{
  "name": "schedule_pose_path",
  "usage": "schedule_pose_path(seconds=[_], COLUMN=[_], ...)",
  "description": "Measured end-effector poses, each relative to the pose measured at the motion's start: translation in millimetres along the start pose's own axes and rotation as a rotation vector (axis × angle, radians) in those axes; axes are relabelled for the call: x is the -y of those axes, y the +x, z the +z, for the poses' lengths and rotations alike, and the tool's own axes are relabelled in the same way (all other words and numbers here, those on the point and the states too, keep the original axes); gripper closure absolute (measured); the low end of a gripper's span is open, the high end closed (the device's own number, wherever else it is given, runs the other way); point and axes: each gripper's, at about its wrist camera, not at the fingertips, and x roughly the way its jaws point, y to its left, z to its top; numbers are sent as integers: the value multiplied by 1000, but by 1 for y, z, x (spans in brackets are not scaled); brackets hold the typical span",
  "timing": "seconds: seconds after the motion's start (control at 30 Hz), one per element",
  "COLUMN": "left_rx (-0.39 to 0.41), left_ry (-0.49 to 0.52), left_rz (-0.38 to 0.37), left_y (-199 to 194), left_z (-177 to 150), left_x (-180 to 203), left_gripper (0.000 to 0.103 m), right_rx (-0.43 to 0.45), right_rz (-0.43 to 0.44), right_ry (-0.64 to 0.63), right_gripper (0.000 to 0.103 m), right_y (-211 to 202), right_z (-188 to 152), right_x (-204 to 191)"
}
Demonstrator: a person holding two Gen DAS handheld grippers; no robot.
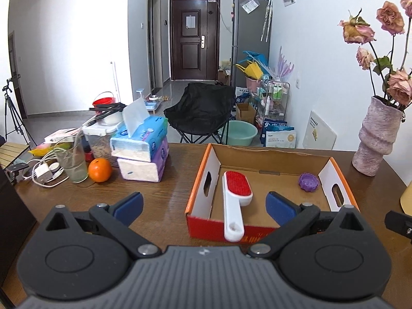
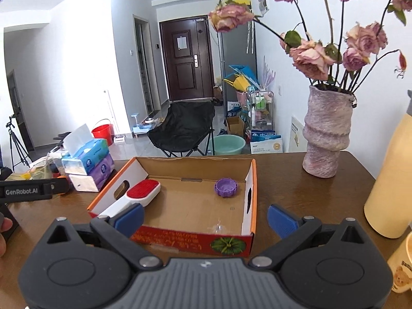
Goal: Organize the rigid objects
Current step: 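Open both tools to release the brush and cap, then withdraw, then move both tools back over the remaining items on the table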
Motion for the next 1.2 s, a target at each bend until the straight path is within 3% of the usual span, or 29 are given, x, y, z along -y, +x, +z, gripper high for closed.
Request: schedule_pose_path(seconds=[0.67,1.2], left_rx=[25,45], left_ry=[-8,-37], left_rz=[7,17], left_y=[-92,-141], left_z=[-70,-115], left_x=[-38,-69], left_gripper=[0,0], right_rx=[43,46], right_rz=[-8,-28], right_ry=[-40,-34], right_gripper=[0,0], right_y=[-101,-148], right_z=[-66,-113], right_x=[-19,-17])
